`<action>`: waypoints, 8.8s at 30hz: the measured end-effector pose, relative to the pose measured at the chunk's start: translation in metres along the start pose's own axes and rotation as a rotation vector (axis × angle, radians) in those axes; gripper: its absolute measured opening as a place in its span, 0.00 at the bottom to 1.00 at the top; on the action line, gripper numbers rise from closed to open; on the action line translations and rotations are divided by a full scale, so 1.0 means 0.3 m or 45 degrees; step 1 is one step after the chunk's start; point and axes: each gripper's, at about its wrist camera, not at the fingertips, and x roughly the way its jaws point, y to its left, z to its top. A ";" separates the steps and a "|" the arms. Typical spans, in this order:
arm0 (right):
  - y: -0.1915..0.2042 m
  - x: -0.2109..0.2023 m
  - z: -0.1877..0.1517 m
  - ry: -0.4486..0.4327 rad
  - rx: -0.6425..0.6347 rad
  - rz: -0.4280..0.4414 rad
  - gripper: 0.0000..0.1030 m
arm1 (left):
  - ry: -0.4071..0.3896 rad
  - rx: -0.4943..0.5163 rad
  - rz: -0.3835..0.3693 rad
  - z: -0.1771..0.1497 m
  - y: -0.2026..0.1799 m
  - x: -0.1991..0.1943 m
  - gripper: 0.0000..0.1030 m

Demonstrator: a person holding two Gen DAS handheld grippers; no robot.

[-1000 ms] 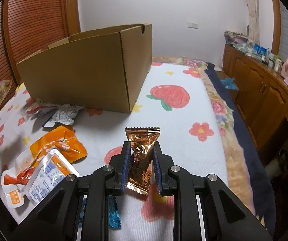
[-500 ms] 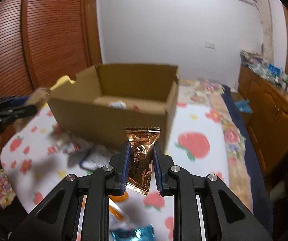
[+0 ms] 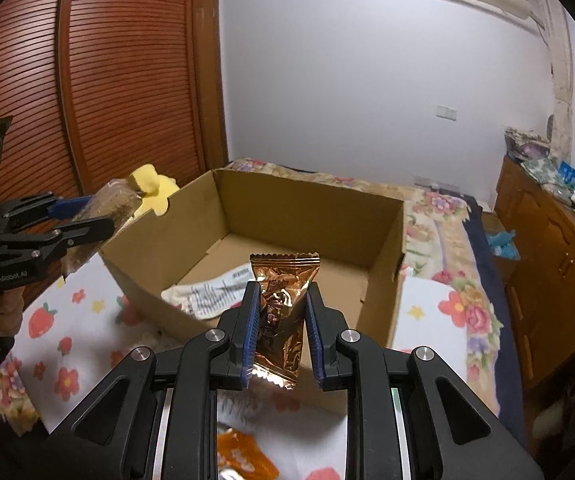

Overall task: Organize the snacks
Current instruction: 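Carry the gold candy and cake bar into the box and release both, then move the right tool to the blue candy and close on it, then grasp the white sachet with the left tool and lift it, then carry the blue candy and white sachet over the box and open both tools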

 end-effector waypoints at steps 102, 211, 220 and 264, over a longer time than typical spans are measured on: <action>0.038 -0.241 -0.527 0.200 0.239 -0.082 0.55 | 0.198 -0.030 -0.187 -0.364 -0.278 -0.069 0.59; -0.009 -0.166 -0.657 0.258 0.321 -0.084 0.17 | 0.241 0.071 -0.348 -0.390 -0.558 -0.030 0.17; 0.014 -0.167 -0.624 0.236 0.297 -0.062 0.17 | 0.174 0.057 -0.320 -0.339 -0.505 -0.082 0.17; 0.082 -0.108 -0.101 -0.032 0.069 -0.004 0.17 | 0.015 0.000 -0.071 -0.051 -0.083 -0.018 0.17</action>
